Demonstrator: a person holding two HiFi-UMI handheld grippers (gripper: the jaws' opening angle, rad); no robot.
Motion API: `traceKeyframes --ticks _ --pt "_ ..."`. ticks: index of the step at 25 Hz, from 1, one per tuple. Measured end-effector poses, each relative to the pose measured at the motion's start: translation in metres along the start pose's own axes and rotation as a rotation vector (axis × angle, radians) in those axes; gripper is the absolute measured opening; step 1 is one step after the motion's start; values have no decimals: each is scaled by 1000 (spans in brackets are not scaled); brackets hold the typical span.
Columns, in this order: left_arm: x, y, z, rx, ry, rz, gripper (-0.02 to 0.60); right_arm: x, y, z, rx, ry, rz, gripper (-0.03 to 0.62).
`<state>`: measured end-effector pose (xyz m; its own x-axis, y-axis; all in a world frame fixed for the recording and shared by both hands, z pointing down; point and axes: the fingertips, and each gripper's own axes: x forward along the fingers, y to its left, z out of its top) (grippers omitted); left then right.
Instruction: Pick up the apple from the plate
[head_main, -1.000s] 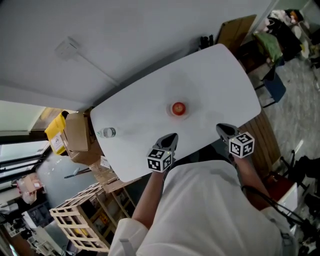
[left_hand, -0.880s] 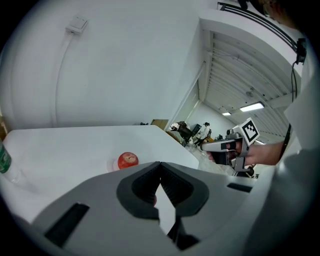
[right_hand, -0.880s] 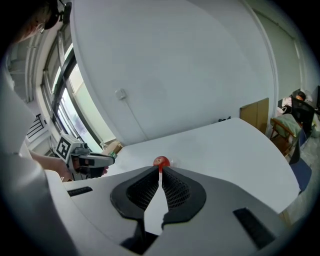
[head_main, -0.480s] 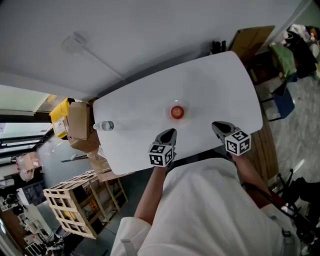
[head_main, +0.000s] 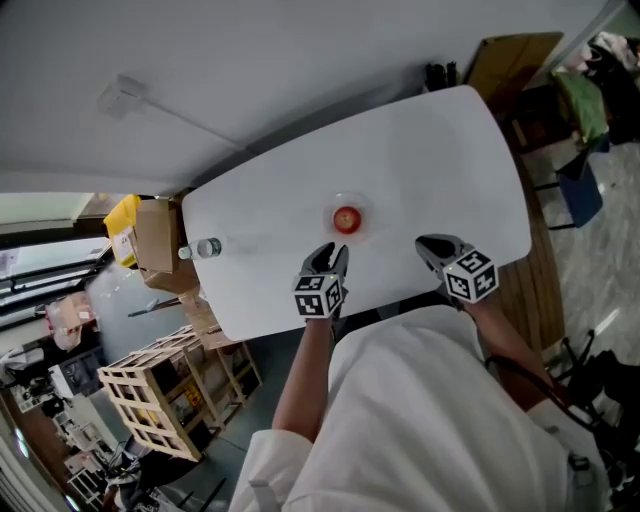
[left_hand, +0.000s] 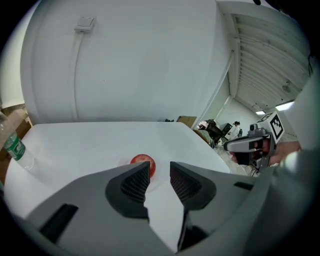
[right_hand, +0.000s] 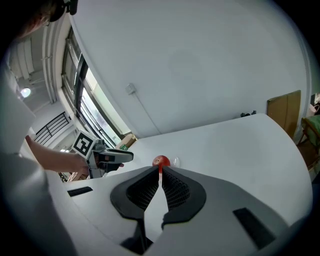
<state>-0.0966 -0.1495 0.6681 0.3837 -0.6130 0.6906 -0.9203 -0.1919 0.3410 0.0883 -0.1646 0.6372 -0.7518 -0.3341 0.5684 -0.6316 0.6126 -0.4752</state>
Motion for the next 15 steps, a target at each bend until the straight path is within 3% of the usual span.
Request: traceKeyframes --ticks 6,15 --pt "30 10 -3 -3 44 45 201 5 -17 -3 -19 47 24 43" --pt "67 23 -16 39 113 88 256 9 -26 -4 -19 81 45 43"
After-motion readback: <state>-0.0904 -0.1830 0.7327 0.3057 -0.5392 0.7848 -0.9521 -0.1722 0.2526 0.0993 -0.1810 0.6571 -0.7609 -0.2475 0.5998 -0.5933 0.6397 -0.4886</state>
